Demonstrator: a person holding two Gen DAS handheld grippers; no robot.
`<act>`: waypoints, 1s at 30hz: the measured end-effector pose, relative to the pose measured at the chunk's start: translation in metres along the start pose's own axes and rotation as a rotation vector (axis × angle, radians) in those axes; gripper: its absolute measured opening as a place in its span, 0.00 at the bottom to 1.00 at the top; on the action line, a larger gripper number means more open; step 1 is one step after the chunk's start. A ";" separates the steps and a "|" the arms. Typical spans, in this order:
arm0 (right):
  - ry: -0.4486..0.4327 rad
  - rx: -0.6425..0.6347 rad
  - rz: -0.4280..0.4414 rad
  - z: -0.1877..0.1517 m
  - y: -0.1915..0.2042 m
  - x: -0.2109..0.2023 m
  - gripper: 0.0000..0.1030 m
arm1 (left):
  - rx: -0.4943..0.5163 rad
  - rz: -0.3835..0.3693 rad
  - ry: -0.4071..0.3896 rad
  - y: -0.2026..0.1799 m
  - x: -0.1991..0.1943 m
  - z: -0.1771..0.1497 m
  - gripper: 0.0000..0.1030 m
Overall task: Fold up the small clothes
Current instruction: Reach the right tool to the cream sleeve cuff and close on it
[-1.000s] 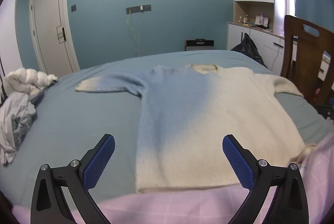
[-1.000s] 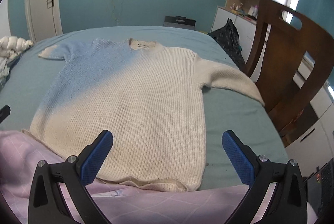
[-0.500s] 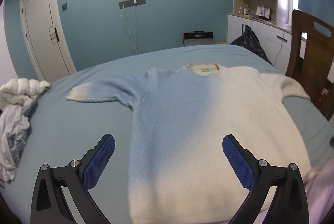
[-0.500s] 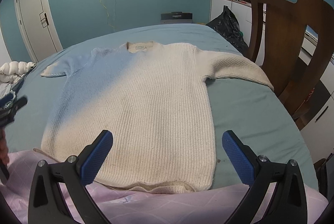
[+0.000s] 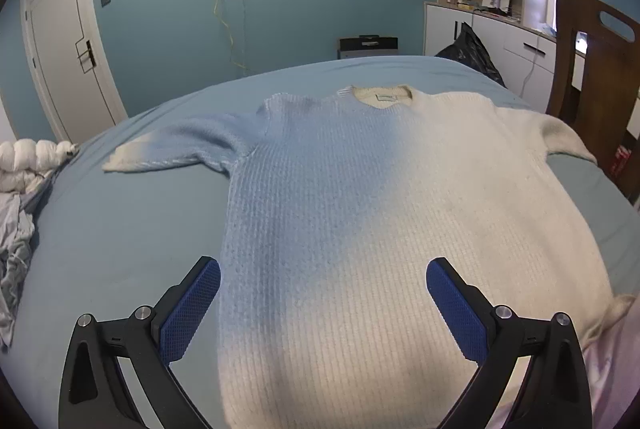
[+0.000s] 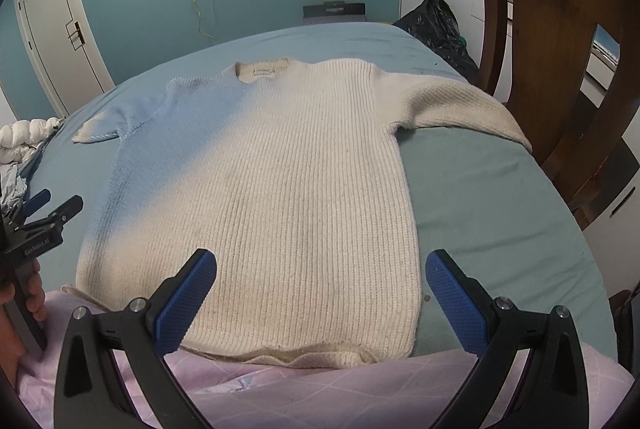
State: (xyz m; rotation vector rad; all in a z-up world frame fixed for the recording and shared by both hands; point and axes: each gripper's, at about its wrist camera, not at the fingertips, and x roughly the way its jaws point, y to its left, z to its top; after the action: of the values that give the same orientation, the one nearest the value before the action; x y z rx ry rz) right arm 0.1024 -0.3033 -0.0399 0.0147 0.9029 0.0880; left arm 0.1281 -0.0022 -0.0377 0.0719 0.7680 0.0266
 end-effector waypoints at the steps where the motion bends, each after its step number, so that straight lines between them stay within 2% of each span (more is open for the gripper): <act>1: 0.004 -0.004 -0.006 0.000 0.001 0.001 0.99 | 0.002 0.002 -0.006 0.000 0.000 0.001 1.00; 4: 0.005 -0.010 -0.012 0.001 0.003 0.000 0.99 | -0.004 0.001 -0.021 0.002 -0.002 0.003 1.00; 7: -0.005 0.028 0.026 0.004 -0.004 -0.005 0.99 | -0.017 0.004 -0.030 0.006 -0.003 0.002 1.00; 11: 0.005 0.160 0.078 0.010 -0.023 0.000 0.99 | -0.030 0.018 -0.030 0.010 0.000 0.004 1.00; 15: 0.063 0.250 0.081 0.019 -0.042 0.007 0.99 | -0.047 0.037 -0.055 0.014 -0.002 0.005 1.00; 18: 0.078 0.284 0.064 0.042 -0.064 0.007 0.99 | -0.065 0.046 -0.065 0.018 -0.004 0.004 1.00; 22: 0.060 0.336 -0.010 0.077 -0.109 0.017 0.99 | -0.069 0.058 -0.062 0.020 -0.002 0.005 1.00; 25: 0.073 0.392 -0.056 0.090 -0.147 0.036 0.99 | -0.056 0.061 -0.048 0.017 0.004 0.005 1.00; 30: 0.120 0.556 -0.100 0.085 -0.220 0.080 0.99 | -0.032 0.079 -0.038 0.011 0.012 0.008 1.00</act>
State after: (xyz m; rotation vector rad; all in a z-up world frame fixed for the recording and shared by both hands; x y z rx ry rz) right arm 0.2337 -0.5142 -0.0607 0.4857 1.0228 -0.2596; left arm 0.1417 0.0090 -0.0396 0.0722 0.7258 0.1119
